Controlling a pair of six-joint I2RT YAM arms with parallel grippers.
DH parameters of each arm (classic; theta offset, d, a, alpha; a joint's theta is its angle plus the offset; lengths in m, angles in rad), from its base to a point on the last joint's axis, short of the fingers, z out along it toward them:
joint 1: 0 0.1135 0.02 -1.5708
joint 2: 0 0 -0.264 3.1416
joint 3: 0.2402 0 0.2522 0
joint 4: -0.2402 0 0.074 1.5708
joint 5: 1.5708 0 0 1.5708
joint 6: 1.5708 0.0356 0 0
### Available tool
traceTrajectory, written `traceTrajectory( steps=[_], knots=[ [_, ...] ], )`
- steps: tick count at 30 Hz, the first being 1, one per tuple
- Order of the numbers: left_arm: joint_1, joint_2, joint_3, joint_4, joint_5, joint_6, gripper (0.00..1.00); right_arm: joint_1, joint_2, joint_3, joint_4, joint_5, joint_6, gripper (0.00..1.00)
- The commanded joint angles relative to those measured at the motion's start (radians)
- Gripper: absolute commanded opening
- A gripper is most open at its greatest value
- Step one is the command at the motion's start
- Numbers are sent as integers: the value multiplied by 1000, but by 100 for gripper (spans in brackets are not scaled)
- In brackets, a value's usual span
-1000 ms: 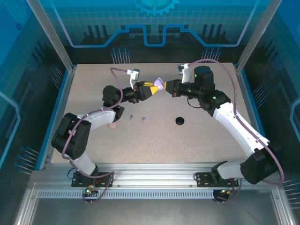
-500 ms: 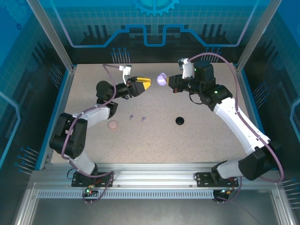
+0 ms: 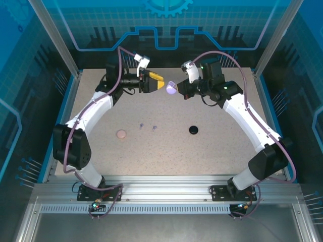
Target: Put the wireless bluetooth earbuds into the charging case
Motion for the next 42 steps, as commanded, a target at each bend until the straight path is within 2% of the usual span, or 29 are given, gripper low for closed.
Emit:
traceTrajectory(
  steps=[1,4,8,17,29,42],
  knots=[
    [0,50,114,-467,56,312,62,-8,31,58,-47,-49,-59,0],
    [0,90,184,-592,83,387,61,-7,56,79,-56,-56,-63,0],
    [0,109,207,-668,77,445,61,-7,67,87,-45,-67,-60,0],
    [0,142,215,-657,78,434,61,-6,65,80,-20,-94,-39,0],
    [-5,157,225,-627,154,396,60,8,92,87,-9,-111,-33,0],
    [-30,185,257,-677,170,423,54,19,108,93,-6,-114,-35,0]
  ],
)
